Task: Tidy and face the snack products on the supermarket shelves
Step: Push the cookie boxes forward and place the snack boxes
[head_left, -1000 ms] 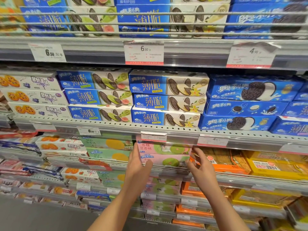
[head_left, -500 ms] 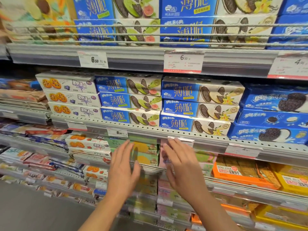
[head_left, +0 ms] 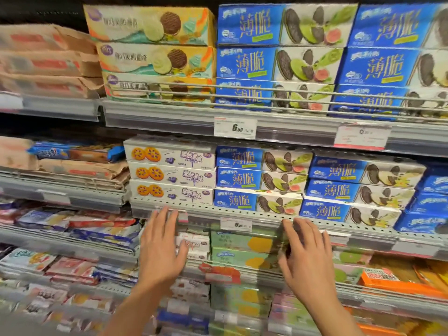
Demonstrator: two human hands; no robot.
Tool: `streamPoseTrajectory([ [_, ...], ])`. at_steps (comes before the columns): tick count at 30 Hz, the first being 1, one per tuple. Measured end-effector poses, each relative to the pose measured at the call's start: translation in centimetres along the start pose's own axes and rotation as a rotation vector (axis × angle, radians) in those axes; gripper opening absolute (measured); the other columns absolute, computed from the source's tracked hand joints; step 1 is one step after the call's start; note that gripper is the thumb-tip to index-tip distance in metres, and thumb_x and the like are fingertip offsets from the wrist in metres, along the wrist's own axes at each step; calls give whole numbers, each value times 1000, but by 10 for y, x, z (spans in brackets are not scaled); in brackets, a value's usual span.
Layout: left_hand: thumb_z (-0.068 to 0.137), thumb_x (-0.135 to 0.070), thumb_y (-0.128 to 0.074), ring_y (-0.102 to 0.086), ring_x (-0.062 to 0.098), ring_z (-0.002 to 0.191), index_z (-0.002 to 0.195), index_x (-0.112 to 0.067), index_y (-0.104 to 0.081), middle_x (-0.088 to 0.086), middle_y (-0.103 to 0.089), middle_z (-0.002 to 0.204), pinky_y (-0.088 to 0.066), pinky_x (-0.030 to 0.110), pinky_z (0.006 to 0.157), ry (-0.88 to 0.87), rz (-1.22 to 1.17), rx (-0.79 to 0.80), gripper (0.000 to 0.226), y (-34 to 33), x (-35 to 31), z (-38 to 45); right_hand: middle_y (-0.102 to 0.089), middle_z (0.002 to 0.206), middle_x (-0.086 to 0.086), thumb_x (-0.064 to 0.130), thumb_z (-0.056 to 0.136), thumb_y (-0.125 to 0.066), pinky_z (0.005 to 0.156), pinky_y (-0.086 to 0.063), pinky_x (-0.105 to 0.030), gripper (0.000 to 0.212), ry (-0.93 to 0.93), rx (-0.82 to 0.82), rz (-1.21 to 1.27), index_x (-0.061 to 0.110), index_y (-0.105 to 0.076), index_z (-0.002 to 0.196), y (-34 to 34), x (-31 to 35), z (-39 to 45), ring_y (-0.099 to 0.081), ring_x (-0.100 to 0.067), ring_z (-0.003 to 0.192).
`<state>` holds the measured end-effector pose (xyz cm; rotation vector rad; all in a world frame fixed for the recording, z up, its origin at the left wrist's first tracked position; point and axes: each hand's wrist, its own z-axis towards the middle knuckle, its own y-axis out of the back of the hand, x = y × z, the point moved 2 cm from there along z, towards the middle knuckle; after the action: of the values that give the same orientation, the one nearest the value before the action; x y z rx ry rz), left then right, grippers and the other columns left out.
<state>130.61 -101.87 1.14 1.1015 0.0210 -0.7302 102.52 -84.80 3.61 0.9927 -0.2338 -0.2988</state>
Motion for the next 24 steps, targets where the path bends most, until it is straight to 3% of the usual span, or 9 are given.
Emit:
streamPoseTrajectory([
  [2,92,-49,-30,-5,27,155,159,-17,-22,4,-12,168,-7,43,123,11,20,22,75,7,23,12,-50,144,-16,32,73,-79,108,-37,-59,75,-50,1,-15,15,-55,143,-1,8,0,-45,-40,135],
  [7,94,-36,-58,-10,30,154,160,-19,-22,5,-20,166,-18,51,124,-10,121,91,77,20,61,30,-48,143,-12,31,74,-79,104,-43,-53,73,-148,13,9,16,-55,141,2,23,4,-47,-37,133],
  [12,88,-32,-62,-47,34,135,142,-12,-54,10,-54,143,-40,52,112,-116,164,7,58,34,64,38,-47,138,-6,38,76,-74,99,-49,-45,72,-196,87,-56,17,-53,141,16,35,8,-49,-30,129],
  [15,81,-30,-65,-57,32,119,129,-13,-64,8,-63,129,-49,50,101,-143,155,-3,50,45,63,45,-45,142,-2,47,82,-65,99,-49,-39,71,-172,115,-60,25,-44,146,30,48,12,-50,-25,128],
  [17,79,-29,-71,-58,27,115,125,-18,-65,2,-62,126,-51,46,97,-130,131,23,48,52,59,47,-51,144,-5,41,81,-70,96,-53,-41,74,-113,94,-41,25,-44,148,45,65,20,-58,-27,122],
  [20,89,-39,-57,-47,19,125,134,-29,-54,-8,-51,136,-46,36,101,-100,111,100,46,63,54,47,-60,135,-10,28,73,-80,90,-57,-42,71,87,-90,49,16,-55,139,73,107,43,-64,-32,115],
  [22,94,-44,-48,-39,15,131,142,-33,-44,-12,-41,142,-44,31,103,-115,121,158,50,70,53,50,-58,139,-13,25,73,-79,98,-54,-44,69,237,-254,91,11,-58,136,94,139,67,-60,-33,121],
  [24,96,-45,-45,-37,12,135,148,-34,-36,-13,-36,147,-46,30,102,-138,105,222,54,81,54,54,-50,149,-14,26,77,-76,109,-45,-48,71,333,-316,110,9,-54,142,111,170,93,-50,-34,135],
])
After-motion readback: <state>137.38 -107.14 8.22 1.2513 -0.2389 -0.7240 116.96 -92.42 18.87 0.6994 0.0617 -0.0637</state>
